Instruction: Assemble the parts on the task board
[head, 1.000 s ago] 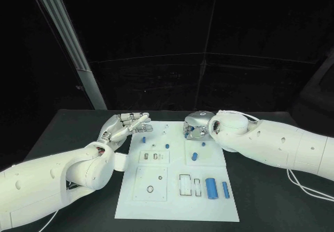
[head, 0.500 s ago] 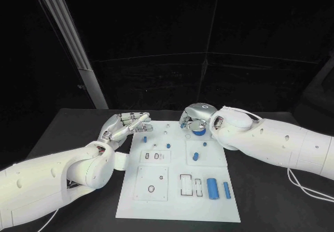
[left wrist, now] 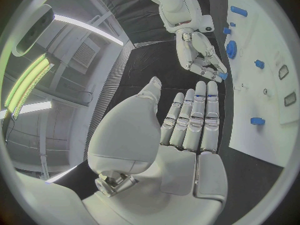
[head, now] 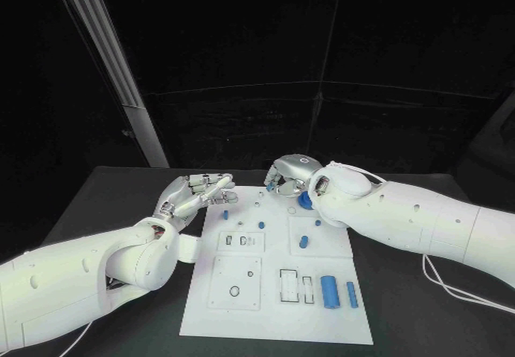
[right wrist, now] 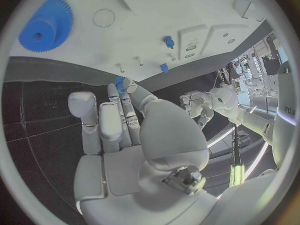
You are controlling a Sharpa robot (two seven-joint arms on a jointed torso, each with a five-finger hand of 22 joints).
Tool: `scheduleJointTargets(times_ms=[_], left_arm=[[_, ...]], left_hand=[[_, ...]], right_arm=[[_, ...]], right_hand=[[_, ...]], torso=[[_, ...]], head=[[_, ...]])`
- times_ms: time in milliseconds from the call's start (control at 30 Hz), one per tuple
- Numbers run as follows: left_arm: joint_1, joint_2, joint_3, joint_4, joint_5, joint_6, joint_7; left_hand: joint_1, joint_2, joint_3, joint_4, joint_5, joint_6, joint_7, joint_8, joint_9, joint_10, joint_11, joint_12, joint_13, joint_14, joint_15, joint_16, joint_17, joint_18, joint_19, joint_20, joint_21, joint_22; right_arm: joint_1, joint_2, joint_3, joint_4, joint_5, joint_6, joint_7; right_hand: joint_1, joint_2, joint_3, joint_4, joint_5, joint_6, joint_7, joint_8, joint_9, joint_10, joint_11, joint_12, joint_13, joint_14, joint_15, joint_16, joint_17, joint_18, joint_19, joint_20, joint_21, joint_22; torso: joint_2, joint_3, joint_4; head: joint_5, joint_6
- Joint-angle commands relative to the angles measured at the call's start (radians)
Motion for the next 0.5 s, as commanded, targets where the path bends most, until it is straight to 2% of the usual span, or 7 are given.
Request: scheduleJointTargets(times_ms=[33, 67, 167, 233, 300, 400, 500], left_arm=[[0.004, 0.001, 0.001, 0.001, -0.004, 0.015, 0.004], [0.005, 0.001, 0.001, 0.002, -0.004, 0.015, 0.004], [0.008, 0.002, 0.001, 0.003, -0.004, 0.015, 0.004], [0.009, 0.003, 0.001, 0.003, -0.004, 0.015, 0.003], [0.011, 0.003, 0.001, 0.003, -0.004, 0.015, 0.003], [0.014, 0.002, 0.001, 0.005, -0.004, 0.014, 0.003], [0.016, 0.004, 0.001, 0.005, -0.004, 0.015, 0.003]], left_hand=[[0.005, 0.005, 0.0, -0.007, -0.004, -0.007, 0.013, -0.006, -0.001, -0.009, 0.001, -0.007, -0.001, -0.003, 0.004, -0.003, 0.001, 0.005, 0.006, 0.0, 0.0, -0.002], [0.005, 0.005, 0.0, -0.007, -0.004, -0.007, 0.013, -0.006, -0.001, -0.009, 0.001, -0.007, -0.001, -0.003, 0.004, -0.003, 0.001, 0.005, 0.006, 0.0, 0.0, -0.002], [0.005, 0.005, 0.0, -0.007, -0.004, -0.007, 0.013, -0.006, -0.001, -0.009, 0.001, -0.007, -0.001, -0.003, 0.004, -0.003, 0.001, 0.005, 0.006, 0.0, 0.0, -0.002], [0.005, 0.005, 0.0, -0.007, -0.004, -0.007, 0.013, -0.006, -0.001, -0.009, 0.001, -0.007, -0.001, -0.003, 0.004, -0.003, 0.001, 0.005, 0.006, 0.0, 0.0, -0.002], [0.005, 0.005, 0.0, -0.007, -0.004, -0.007, 0.013, -0.006, -0.001, -0.009, 0.001, -0.007, -0.001, -0.003, 0.004, -0.003, 0.001, 0.005, 0.006, 0.0, 0.0, -0.002], [0.005, 0.005, 0.0, -0.007, -0.004, -0.007, 0.013, -0.006, -0.001, -0.009, 0.001, -0.007, -0.001, -0.003, 0.004, -0.003, 0.001, 0.005, 0.006, 0.0, 0.0, -0.002], [0.006, 0.005, 0.0, -0.008, -0.004, -0.007, 0.013, -0.006, -0.001, -0.009, 0.001, -0.007, -0.001, -0.003, 0.004, -0.004, 0.001, 0.005, 0.006, 0.0, 0.0, -0.002]], right_arm=[[0.002, 0.019, 0.001, -0.021, -0.003, 0.008, 0.007], [0.002, 0.025, 0.001, -0.027, -0.006, 0.015, 0.007], [0.002, 0.041, 0.001, -0.042, -0.016, 0.036, 0.004], [0.002, 0.052, 0.001, -0.053, -0.022, 0.049, 0.001], [0.002, 0.06, 0.001, -0.064, -0.027, 0.058, 0.0], [0.002, 0.068, 0.001, -0.071, -0.034, 0.065, -0.004], [0.002, 0.077, 0.001, -0.081, -0.04, 0.073, -0.008]], right_hand=[[-0.006, -0.014, 0.011, 0.001, 0.005, -0.004, 0.003, 0.0, 0.0, -0.003, 0.008, 0.004, 0.0, 0.015, -0.001, 0.004, -0.002, -0.006, -0.002, 0.003, 0.006, 0.002], [-0.008, -0.018, 0.016, 0.002, 0.005, -0.004, 0.004, 0.0, 0.0, -0.004, 0.008, 0.004, 0.0, 0.015, 0.0, 0.005, -0.002, -0.006, -0.002, 0.004, 0.007, 0.002], [-0.012, -0.021, 0.021, 0.004, 0.004, -0.005, 0.004, 0.0, 0.0, -0.005, 0.009, 0.004, 0.0, 0.015, 0.0, 0.006, -0.002, -0.006, -0.003, 0.004, 0.007, 0.002], [-0.014, -0.023, 0.023, 0.005, 0.004, -0.005, 0.004, 0.0, 0.0, -0.005, 0.009, 0.004, 0.0, 0.015, 0.0, 0.005, -0.003, -0.006, -0.003, 0.004, 0.007, 0.002], [-0.017, -0.025, 0.025, 0.007, 0.004, -0.005, 0.004, 0.0, 0.0, -0.005, 0.009, 0.004, 0.0, 0.015, 0.0, 0.005, -0.005, -0.006, -0.003, 0.005, 0.008, 0.002], [-0.017, -0.025, 0.025, 0.007, 0.004, -0.005, 0.004, 0.0, 0.0, -0.005, 0.009, 0.004, 0.0, 0.015, 0.0, 0.005, -0.005, -0.006, -0.003, 0.005, 0.008, 0.002], [-0.017, -0.025, 0.025, 0.007, 0.004, -0.005, 0.004, 0.0, 0.0, -0.005, 0.009, 0.004, 0.0, 0.015, 0.0, 0.005, -0.005, -0.006, -0.003, 0.005, 0.008, 0.002]], torso=[[0.003, -0.0007, 0.0041], [0.006, -0.0021, 0.0051], [0.006, -0.0016, 0.0029], [0.008, -0.0026, 0.0044], [0.006, -0.0023, 0.0032], [0.009, -0.0027, 0.0036], [0.011, -0.0047, 0.006]], head=[[0.003, -0.001], [0.002, 0.002], [0.005, 0.0], [0.003, 0.0], [0.004, -0.002], [0.004, 0.001], [0.004, -0.001]])
